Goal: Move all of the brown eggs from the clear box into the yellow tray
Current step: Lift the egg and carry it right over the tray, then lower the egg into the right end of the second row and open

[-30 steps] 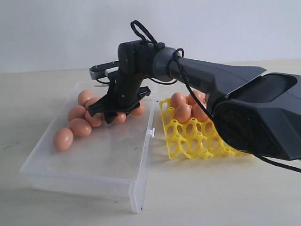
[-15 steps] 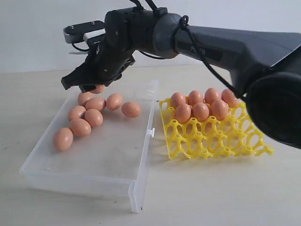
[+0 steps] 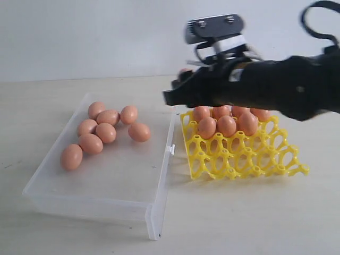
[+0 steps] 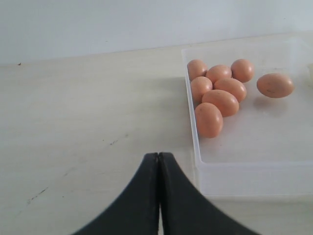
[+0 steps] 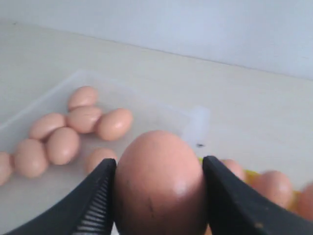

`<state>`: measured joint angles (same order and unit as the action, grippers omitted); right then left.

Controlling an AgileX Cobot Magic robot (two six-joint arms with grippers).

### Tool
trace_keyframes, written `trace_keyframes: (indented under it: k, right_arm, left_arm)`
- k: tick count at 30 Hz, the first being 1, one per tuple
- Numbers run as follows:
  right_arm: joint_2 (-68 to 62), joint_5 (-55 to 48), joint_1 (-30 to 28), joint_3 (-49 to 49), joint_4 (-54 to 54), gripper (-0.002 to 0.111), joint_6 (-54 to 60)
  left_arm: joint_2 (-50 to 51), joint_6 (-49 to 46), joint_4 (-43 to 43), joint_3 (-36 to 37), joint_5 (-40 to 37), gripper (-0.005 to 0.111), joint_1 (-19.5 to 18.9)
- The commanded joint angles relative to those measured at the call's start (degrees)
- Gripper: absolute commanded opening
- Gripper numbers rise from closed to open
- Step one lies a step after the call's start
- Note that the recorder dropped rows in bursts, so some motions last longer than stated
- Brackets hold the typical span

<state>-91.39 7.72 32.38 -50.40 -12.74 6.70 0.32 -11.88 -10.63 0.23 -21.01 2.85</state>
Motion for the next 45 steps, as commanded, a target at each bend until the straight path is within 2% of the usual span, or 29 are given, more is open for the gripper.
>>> trace_keyframes:
  k: [1, 3, 6, 9, 23, 45]
  right_arm:
    - [4.6, -0.75, -11.26, 7.03, -0.03, 0.0, 0.74]
    - [2.9, -4.29, -16.56, 7.08, -0.38, 0.0, 0.74]
    - [0.37, -3.74, -22.52, 7.08, -0.72, 0.0, 0.74]
    - [-2.24, -3.03, -25.28, 6.83, -0.72, 0.0, 0.74]
    - [-14.64, -3.0, -25.53, -3.4, 1.23, 0.0, 0.74]
    - [-16.9, 1.23, -25.38, -3.4, 1.24, 0.0, -0.88]
  left_arm:
    - [-0.32, 0.09, -0.06, -0.23, 0.56, 0.0, -0.06]
    - [-0.32, 0.09, -0.06, -0.23, 0.56, 0.0, -0.06]
    - [-0.32, 0.09, -0.06, -0.23, 0.56, 0.0, -0.06]
    - [-0.32, 0.09, -0.06, -0.23, 0.56, 0.0, -0.06]
    - [-0.32, 0.09, -0.06, -0.23, 0.56, 0.0, -0.06]
    - [-0.32, 0.09, -0.06, -0.23, 0.56, 0.0, -0.06]
